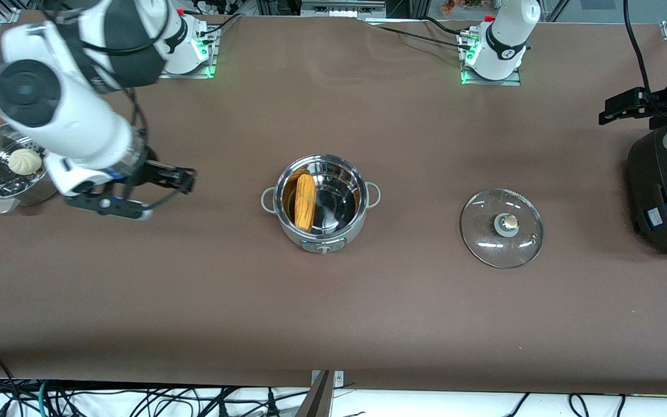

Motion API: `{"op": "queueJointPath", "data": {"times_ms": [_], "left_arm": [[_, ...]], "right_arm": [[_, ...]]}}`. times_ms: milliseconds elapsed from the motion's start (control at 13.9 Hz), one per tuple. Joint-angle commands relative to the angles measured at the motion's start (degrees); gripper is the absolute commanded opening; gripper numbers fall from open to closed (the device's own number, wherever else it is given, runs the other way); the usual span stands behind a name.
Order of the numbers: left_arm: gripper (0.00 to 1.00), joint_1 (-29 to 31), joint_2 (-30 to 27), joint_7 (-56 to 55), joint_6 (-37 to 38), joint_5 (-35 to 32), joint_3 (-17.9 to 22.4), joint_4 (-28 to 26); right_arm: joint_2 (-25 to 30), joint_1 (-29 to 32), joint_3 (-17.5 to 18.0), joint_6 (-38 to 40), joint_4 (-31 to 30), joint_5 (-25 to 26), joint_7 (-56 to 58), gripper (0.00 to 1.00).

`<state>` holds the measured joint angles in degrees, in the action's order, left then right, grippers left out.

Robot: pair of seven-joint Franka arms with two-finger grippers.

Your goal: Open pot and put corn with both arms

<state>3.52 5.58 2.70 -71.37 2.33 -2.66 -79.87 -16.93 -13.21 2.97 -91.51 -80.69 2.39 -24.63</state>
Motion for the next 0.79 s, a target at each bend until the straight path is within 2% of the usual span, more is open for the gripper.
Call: {"op": "queueJointPath", "data": {"times_ms": [0, 215, 359, 502, 718], "left_arm": [[1.0, -0.6, -1.7, -2.7, 0.6, 0.1, -0.9, -1.2], [1.0, -1.4, -0.9, -2.7, 0.0, 0.0, -1.0, -1.3], [1.0, -1.4, -0.6, -2.7, -0.2, 0.0, -1.1, -0.8], [1.0, -1.6, -0.5, -2.6, -0.3, 0.1, -1.2, -0.5], [1.0, -1.3, -0.5, -2.6, -0.3, 0.2, -1.2, -0.4]], "right_arm": [[8.1, 4.5, -3.1, -2.5, -11.0, -2.8, 12.5, 1.0], [13.7, 12.0, -3.1, -5.3, -17.3, -3.3, 21.9, 1.0], [18.1, 13.0, -3.6, -9.6, -22.1, -3.2, 22.7, 1.0], [18.0, 12.9, -5.1, -10.0, -22.1, -3.2, 23.1, 1.0], [17.2, 11.9, -5.4, -10.3, -21.4, -3.2, 23.0, 1.0]]}}
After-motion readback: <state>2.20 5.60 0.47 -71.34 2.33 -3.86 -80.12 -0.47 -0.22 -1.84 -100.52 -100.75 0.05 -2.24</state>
